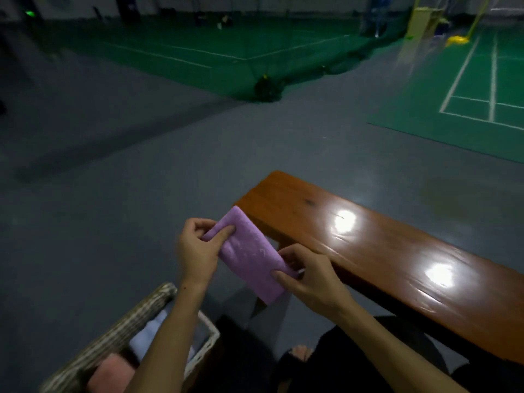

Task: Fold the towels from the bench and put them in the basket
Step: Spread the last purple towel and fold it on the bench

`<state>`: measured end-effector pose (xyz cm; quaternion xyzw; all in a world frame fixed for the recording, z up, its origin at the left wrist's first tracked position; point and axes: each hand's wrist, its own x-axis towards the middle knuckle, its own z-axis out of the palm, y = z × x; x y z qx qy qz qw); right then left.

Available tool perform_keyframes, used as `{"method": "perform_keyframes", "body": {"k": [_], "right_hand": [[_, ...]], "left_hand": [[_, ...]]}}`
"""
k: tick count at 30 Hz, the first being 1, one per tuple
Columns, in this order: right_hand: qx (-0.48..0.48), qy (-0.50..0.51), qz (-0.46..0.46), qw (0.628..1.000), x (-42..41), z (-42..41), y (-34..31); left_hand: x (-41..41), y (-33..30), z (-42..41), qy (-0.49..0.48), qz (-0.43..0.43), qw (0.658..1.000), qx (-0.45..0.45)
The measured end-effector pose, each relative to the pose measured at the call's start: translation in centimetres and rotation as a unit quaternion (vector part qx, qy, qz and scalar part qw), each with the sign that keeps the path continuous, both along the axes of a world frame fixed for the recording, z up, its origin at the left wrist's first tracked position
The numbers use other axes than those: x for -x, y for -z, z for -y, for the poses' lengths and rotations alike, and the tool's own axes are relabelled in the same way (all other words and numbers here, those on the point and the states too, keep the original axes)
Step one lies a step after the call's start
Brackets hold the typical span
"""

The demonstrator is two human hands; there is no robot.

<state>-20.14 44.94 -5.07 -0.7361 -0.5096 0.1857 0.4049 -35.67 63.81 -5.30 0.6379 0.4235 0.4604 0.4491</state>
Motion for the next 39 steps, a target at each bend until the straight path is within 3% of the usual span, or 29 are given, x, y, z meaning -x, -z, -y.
{"method": "perform_keyframes", "body": {"k": [11, 19, 26, 34, 36, 39], "right_hand": [[0.162, -0.128, -0.04, 0.978, 13.5, -12.7, 9.4], [0.248, -0.189, -0.074, 0.947, 20.1, -16.1, 18.9], [0.328, -0.245, -0.1, 0.907, 26.3, -18.0, 25.2], [0.357, -0.254, -0.11, 0.892, 31.4, -20.4, 31.4], [0.356, -0.251, -0.11, 0.893, 31.3, -20.5, 32.4], [0.35, -0.3, -0.087, 0.883, 30.7, -21.0, 32.7]], "left_hand": [[18.0, 10.4, -6.9, -0.126, -0.076, 0.988, 0.054], [25.4, 17.8, -7.2, -0.167, -0.169, 0.967, 0.096], [31.6, 23.6, -7.4, -0.225, -0.206, 0.927, 0.217], [33.4, 29.0, -8.3, -0.247, -0.26, 0.897, 0.259], [32.9, 29.9, -6.9, -0.229, -0.308, 0.892, 0.24], [32.0, 30.5, -4.3, -0.197, -0.44, 0.857, 0.181]]}}
